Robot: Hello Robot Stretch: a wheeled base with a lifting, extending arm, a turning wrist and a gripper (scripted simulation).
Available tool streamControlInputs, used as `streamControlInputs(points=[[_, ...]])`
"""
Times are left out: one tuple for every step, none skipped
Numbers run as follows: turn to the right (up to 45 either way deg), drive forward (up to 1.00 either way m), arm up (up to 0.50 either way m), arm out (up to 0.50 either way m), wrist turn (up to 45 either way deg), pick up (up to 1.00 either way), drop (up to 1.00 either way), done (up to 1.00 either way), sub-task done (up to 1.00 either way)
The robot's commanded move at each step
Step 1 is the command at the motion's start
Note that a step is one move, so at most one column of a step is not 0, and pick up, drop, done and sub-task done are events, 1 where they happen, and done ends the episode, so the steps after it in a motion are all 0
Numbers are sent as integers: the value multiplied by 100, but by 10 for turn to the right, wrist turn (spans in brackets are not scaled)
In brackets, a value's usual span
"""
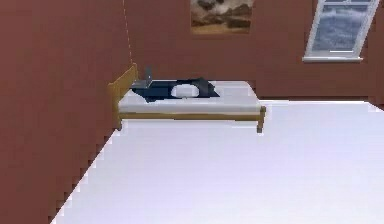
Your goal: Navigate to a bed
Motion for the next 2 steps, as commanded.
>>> streamControlInputs(points=[[0, 100, 0, 0, 0, 0, 0, 0, 0], [30, 0, 0, 0, 0, 0, 0, 0, 0]])
